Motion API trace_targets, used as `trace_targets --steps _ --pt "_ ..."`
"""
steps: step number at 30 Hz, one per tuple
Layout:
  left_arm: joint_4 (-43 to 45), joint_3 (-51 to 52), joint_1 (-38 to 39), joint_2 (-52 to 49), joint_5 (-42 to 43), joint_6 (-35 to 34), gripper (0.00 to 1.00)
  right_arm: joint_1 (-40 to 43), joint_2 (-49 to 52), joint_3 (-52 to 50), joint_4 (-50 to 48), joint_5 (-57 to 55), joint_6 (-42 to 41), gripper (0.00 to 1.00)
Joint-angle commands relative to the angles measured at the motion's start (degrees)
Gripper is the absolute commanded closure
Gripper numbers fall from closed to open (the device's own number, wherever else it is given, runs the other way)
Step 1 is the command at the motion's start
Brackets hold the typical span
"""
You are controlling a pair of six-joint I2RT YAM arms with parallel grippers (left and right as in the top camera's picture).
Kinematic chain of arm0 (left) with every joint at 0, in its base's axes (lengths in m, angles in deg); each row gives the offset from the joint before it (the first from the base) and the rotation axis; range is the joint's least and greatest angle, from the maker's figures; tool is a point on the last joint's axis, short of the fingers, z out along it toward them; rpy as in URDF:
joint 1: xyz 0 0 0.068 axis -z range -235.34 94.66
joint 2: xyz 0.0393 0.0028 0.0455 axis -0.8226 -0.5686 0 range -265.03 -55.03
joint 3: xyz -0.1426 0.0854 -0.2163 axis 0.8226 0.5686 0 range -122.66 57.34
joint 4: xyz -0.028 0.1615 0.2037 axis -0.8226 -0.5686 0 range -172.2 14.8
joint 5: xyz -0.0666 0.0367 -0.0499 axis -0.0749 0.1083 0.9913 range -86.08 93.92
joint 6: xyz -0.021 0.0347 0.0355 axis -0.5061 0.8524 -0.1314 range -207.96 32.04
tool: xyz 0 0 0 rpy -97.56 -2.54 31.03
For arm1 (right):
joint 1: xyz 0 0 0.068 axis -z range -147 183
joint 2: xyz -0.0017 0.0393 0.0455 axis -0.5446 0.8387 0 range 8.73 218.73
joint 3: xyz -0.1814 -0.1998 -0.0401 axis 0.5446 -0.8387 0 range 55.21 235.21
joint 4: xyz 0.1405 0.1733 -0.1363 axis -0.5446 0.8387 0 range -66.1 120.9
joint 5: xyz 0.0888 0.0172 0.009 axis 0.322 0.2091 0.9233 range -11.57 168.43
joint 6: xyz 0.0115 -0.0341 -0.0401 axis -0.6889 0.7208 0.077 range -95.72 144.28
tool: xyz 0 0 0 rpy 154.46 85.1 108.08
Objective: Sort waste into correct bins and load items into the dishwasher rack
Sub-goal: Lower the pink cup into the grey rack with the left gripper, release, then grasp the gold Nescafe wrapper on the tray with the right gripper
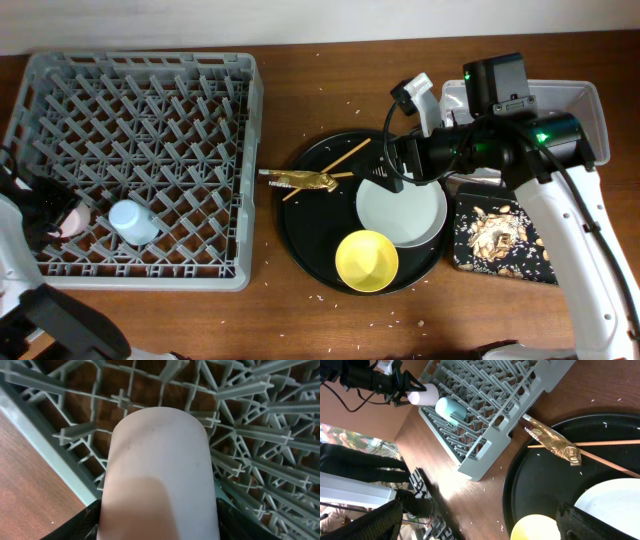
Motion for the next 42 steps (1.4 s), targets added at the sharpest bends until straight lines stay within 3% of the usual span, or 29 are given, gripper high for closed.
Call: trace_targets --steps 1,4,7,9,11,14,15,17,19,20,21,23,25,27,31,35,38,40,42 --pt "0.02 -0.92 -0.17 -0.31 2.99 -0.44 0.01 -0.35 -0.81 0.07 0.31 -0.52 0.61 0.02" --pt "-3.58 -5.86 0.13 0.74 10.25 1.33 0.01 -0.35 -0.81 0.07 1.79 -3.91 0.57 0.02" --pt "-7.72 -14.19 3.93 3.8 20.39 11.45 0.01 -0.35 -0.81 -0.85 2.54 -5.25 0.57 0.02" --pt "-8.87 -17.84 10.71 7.72 25.66 19.63 0.01 -0.37 -0.79 -2.56 1.86 -7.89 -1.03 0.02" --pt "-8.9 -18.14 20.31 12.57 24.57 24.17 0.01 -1.75 -0.48 -6.19 -0.31 -20.81 -13.0 0.01" --pt "-9.2 -18.14 31.67 15.26 18.45 24.09 0.01 -7.1 0.52 -12.79 -8.7 -23.34 -16.61 0.02" --pt "-9.77 -18.14 34.82 15.28 17.84 24.11 0.01 -10.29 2.21 -14.71 -13.66 -27.82 -14.47 0.0" --pt "-10.12 -18.14 36.28 15.28 17.84 24.11 0.01 -13.09 4.48 -15.52 -17.16 -29.62 -4.0 0.1" --pt "-10.97 -18.14 36.44 15.28 17.84 24.11 0.01 -14.23 7.8 -15.52 -18.4 -32.46 -14.45 0.21" --pt "-11.52 -18.14 36.44 15.28 17.84 24.11 0.01 -14.23 9.53 -15.54 -18.05 -33.9 -23.21 0.02" --pt "-11.82 -18.14 36.44 15.28 17.84 24.11 0.01 -14.23 11.32 -15.54 -18.73 -33.94 -27.19 0.01" --pt "-11.96 -18.14 36.44 15.28 17.84 24.11 0.01 -14.84 14.08 -15.54 -23.1 -32.92 -23.82 0.0" --pt "-11.96 -18.14 36.44 15.28 17.84 24.11 0.01 -16.5 16.24 -15.52 -29.51 -30.58 -1.03 0.08" --pt "-11.96 -18.14 36.44 15.28 17.84 24.11 0.01 -17.57 18.47 -15.52 -32.35 -33.9 12.76 0.2" --pt "-11.96 -18.14 36.44 15.28 17.84 24.11 0.01 -17.53 24.85 -15.52 -38.16 -34.58 20.92 0.32" --pt "-11.96 -18.14 36.44 15.28 17.84 24.11 0.01 -17.44 32.06 -15.52 -43.82 -35.04 24.68 0.34" --pt "-11.96 -18.14 36.44 15.28 17.84 24.11 0.01 -17.44 33.73 -15.52 -44.22 -35.06 24.63 0.55" --pt "-11.96 -18.14 36.44 15.28 17.84 24.11 0.01 -17.42 33.7 -15.52 -44.02 -38.27 24.61 0.81" --pt "-11.96 -18.14 36.44 15.28 17.84 24.11 0.01 -17.44 32.46 -15.37 -41.77 -39.5 24.61 0.92"
